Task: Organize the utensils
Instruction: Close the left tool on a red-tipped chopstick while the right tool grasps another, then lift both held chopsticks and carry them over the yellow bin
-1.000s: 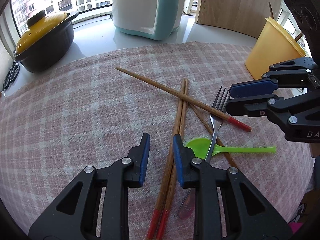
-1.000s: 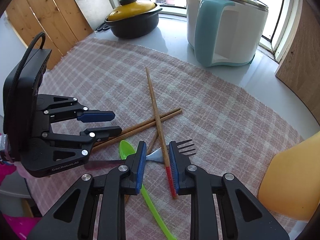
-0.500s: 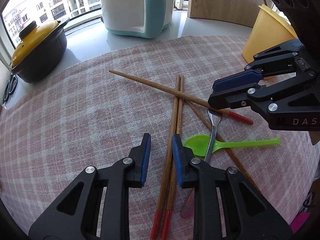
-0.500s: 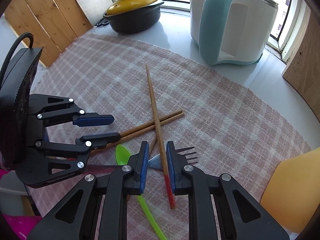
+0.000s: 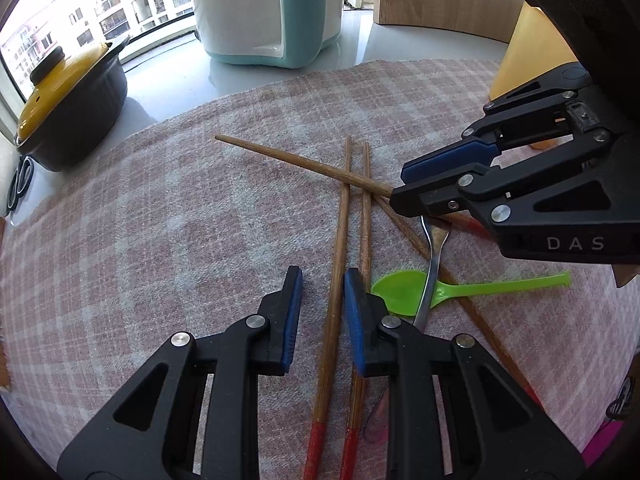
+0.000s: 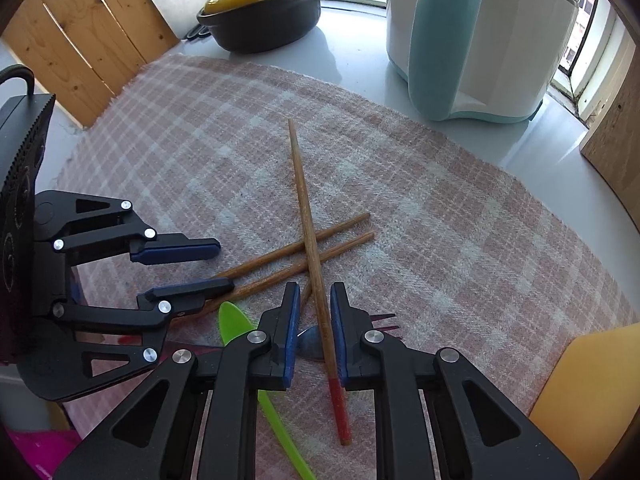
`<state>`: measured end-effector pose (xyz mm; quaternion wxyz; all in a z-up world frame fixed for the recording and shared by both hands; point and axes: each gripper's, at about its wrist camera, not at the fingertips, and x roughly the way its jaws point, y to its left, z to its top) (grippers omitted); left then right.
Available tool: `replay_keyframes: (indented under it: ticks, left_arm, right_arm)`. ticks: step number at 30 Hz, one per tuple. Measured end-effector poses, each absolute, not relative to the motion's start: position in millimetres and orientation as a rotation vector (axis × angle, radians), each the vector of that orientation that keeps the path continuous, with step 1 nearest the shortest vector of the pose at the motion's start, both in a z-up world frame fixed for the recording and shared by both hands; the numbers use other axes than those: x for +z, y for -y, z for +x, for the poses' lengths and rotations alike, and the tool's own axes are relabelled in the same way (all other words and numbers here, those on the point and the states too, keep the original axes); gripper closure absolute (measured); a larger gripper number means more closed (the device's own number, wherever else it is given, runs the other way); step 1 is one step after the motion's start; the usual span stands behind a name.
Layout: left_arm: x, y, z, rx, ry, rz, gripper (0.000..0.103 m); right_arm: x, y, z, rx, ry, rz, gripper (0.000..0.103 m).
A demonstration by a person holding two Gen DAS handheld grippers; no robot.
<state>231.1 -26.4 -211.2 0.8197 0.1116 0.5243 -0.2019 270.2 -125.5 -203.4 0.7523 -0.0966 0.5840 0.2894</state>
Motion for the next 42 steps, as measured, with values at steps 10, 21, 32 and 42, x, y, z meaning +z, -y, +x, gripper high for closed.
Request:
replay_keyframes:
  ticks: [10, 21, 32, 42]
  left_arm:
    - [-211.9, 15.2, 245.1, -0.398, -1.146, 0.15, 0.098]
    - [-202.9, -10.5, 235.0, -0.349, -1.127, 0.006, 0.098]
    - [-171.3, -34.2, 211.4, -0.335, -1.049, -0.094, 0.098]
    - [-127.5, -32.5, 190.8, -0.361, -0.95, -0.15, 0.098]
  right_arm:
    - [-211.7, 116.2, 276.1, 0.633, -1.291, -0.207, 0.096]
    - [-199.2, 130.1, 269.8, 0.615, -1.266, -0.115, 0.098]
    - [-169.4, 147.7, 249.6, 0.599, -1.19, -0.053, 0.098]
    - [-124.8, 164.5, 219.4, 0.602, -1.076, -0.013, 0.098]
